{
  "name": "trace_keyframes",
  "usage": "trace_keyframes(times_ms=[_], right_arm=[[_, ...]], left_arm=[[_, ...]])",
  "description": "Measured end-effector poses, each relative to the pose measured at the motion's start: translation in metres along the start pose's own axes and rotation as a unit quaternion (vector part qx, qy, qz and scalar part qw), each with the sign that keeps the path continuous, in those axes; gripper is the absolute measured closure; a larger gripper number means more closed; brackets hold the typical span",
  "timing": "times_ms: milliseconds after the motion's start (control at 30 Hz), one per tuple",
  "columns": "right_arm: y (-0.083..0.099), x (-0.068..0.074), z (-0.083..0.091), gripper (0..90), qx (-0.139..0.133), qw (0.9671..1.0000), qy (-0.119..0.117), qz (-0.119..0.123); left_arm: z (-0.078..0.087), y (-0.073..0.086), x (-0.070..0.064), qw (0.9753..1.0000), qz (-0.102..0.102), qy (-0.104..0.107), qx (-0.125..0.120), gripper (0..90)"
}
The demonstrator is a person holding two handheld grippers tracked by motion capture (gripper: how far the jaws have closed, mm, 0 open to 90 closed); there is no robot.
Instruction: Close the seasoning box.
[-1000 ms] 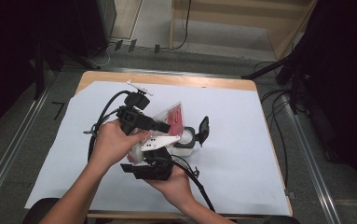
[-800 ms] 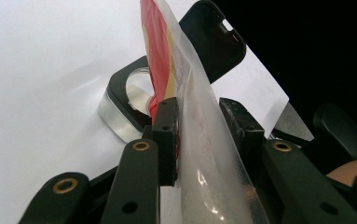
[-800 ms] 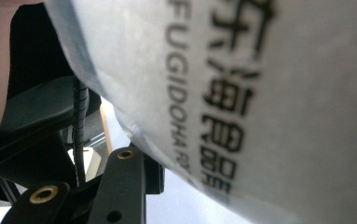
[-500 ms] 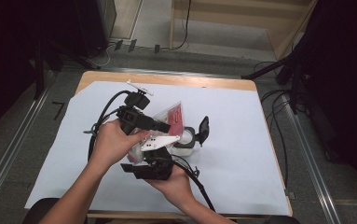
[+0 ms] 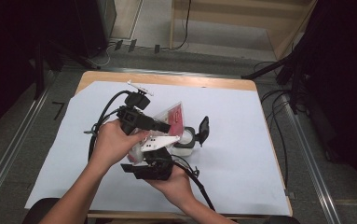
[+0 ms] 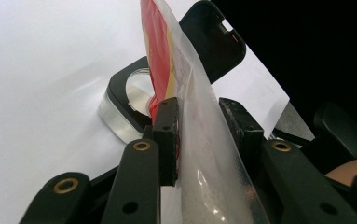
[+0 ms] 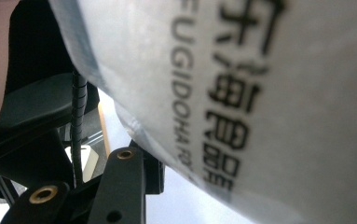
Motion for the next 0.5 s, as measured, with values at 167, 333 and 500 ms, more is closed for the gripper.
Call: trace_keyframes(times_ms=[167,333,500], right_arm=[[0.0000,0.0000,0.0000,62.6,-0.001,1.0000,0.000,0.001],[-0.0001,-0.0004,-0.0001,62.6,-0.005,1.0000,0.002,0.005],[0.0002,-0.0006,0.0002,62.5,-0.005,0.9999,0.001,0.011]], left_arm=[[-0.0001,-0.0003,-0.0004,1.0000,0.000,0.000,-0.001,69.8],[-0.0004,-0.0006,-0.0015,1.0000,-0.004,-0.001,0.000,69.9],[-0.0008,-0.0009,-0.0020,1.0000,-0.005,-0.001,-0.001,70.0]])
Point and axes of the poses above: each handheld gripper's, and its own axes: z roughly backward along the jaws, y roughly out of its underside, x roughly to its left, the point moved 8 cm from there along -z, roughly forward along the jaws
